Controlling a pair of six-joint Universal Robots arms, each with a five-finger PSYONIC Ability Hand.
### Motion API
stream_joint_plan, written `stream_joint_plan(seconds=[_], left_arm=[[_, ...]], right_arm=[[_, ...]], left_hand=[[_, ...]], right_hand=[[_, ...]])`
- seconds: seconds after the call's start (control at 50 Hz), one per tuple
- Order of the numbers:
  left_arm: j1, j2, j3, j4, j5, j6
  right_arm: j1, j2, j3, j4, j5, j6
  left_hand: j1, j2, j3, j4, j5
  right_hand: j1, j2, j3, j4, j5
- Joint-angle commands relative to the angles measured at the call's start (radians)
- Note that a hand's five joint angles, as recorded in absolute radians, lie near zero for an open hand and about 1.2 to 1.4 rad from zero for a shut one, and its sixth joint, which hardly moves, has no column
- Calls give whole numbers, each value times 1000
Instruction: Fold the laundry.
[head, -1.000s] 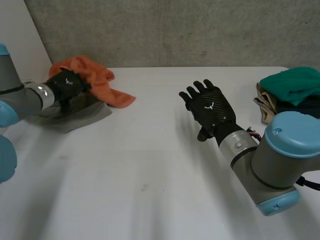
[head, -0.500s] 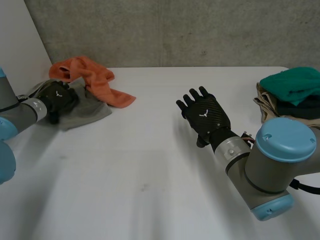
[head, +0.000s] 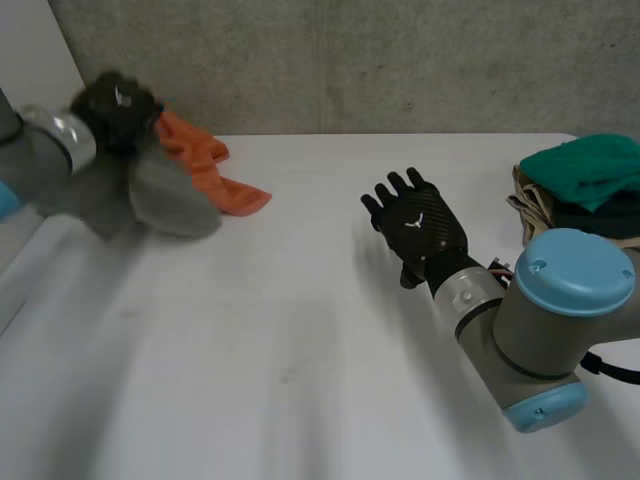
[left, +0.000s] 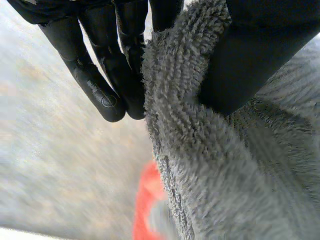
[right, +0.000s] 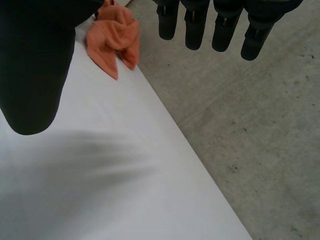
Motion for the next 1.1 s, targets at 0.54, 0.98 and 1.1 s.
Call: stream_joint_plan(seconds=[0.54, 0.98, 1.1], left_arm=[[-426, 82, -303, -86, -202, -387], [-124, 494, -710, -16, -205, -595], [-72, 450, -845, -8, -142, -562]], right_arm=[[-190, -82, -157, 182, 34, 182], [-49, -103, -230, 549, 7, 240], [7, -42, -246, 623, 10, 518]], left_hand=[[-311, -382, -394, -407, -339], [-922, -994, -1006, -1018, -951], [-922, -994, -1006, -1018, -951]], right_hand=[[-49, -41, -35, -38, -43], [-49, -41, -35, -38, -43], [-49, -41, -35, -38, -43]])
